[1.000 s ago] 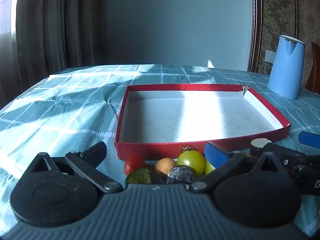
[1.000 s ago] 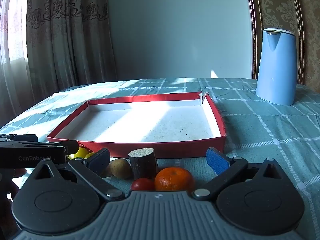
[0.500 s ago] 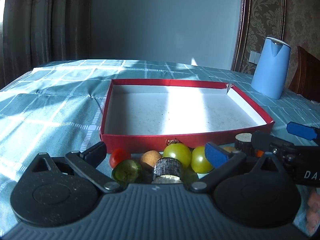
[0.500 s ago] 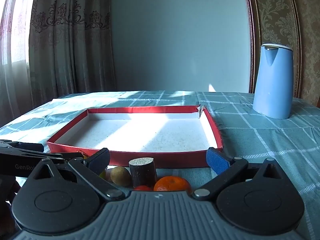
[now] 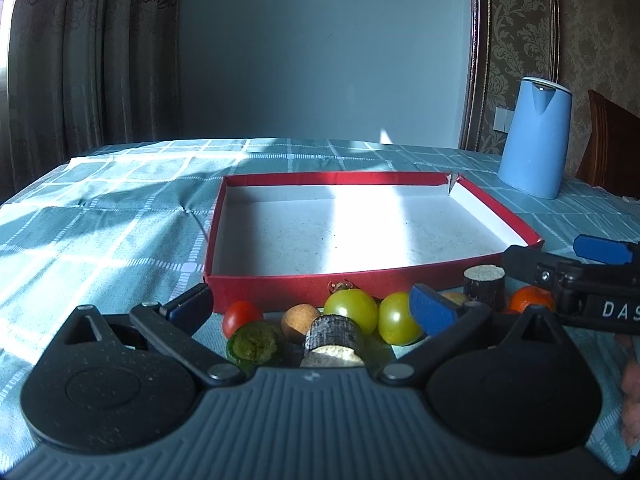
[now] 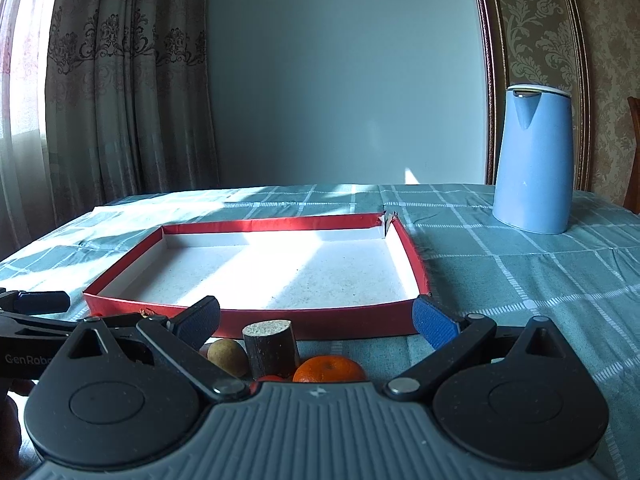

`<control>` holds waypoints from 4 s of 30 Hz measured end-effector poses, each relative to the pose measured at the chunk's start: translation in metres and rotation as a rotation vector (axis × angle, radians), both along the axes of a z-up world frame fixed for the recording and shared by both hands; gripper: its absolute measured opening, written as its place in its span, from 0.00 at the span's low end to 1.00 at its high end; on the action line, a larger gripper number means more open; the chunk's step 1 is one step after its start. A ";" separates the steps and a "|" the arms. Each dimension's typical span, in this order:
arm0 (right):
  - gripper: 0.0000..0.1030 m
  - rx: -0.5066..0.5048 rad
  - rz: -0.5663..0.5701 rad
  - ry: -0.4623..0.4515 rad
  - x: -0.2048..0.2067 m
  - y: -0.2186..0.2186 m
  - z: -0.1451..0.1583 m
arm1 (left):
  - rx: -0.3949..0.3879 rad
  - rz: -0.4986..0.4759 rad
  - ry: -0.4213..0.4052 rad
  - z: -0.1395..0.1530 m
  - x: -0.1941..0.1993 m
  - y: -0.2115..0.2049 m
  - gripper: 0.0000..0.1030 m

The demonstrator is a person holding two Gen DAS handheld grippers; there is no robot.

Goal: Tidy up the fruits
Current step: 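Move both grippers toward the row of produce in front of the tray, then close the right gripper on the mandarin while the left gripper grasps the green cucumber slice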

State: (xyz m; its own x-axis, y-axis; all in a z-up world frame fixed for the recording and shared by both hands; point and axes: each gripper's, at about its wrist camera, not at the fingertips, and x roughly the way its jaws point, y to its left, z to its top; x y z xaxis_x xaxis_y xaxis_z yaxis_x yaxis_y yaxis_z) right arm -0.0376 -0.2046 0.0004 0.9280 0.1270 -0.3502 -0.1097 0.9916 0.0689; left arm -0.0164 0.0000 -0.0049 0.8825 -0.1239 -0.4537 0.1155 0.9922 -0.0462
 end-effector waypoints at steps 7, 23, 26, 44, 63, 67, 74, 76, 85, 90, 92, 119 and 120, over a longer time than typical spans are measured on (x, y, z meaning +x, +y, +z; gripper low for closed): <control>1.00 -0.009 -0.018 0.014 0.001 -0.003 -0.001 | 0.017 -0.019 0.000 -0.003 -0.001 -0.002 1.00; 1.00 -0.029 -0.020 0.057 -0.029 -0.040 -0.012 | 0.005 0.003 0.031 -0.004 0.002 0.003 1.00; 1.00 -0.015 -0.030 0.078 -0.024 -0.042 -0.013 | 0.015 0.002 0.049 -0.006 0.004 0.001 1.00; 1.00 -0.045 -0.031 0.147 -0.012 -0.036 -0.019 | 0.019 0.004 0.091 -0.010 0.009 0.002 1.00; 0.96 -0.061 -0.023 0.164 -0.007 -0.034 -0.020 | 0.015 0.004 0.102 -0.012 0.008 0.003 1.00; 0.85 -0.061 0.020 0.170 -0.003 -0.030 -0.019 | 0.013 0.000 0.104 -0.012 0.009 0.003 1.00; 0.73 -0.098 0.088 0.167 0.009 -0.019 -0.016 | 0.009 -0.007 0.103 -0.011 0.007 0.003 1.00; 0.70 -0.091 0.111 0.171 0.015 -0.018 -0.015 | 0.010 -0.011 0.101 -0.010 0.006 0.003 1.00; 0.40 0.025 0.212 0.208 0.024 -0.028 -0.015 | 0.031 -0.056 0.109 -0.011 -0.007 0.013 1.00; 0.39 0.039 0.208 0.189 0.021 -0.029 -0.016 | 0.026 -0.049 0.116 -0.011 -0.006 0.017 1.00; 0.39 0.031 0.194 0.179 0.019 -0.029 -0.015 | 0.033 -0.075 0.094 -0.010 -0.008 0.014 1.00; 0.39 0.050 0.183 0.169 0.019 -0.033 -0.015 | 0.094 -0.191 0.169 -0.012 0.007 0.064 0.83; 0.39 0.051 0.181 0.170 0.020 -0.033 -0.015 | 0.115 -0.182 0.168 -0.013 0.008 0.061 0.83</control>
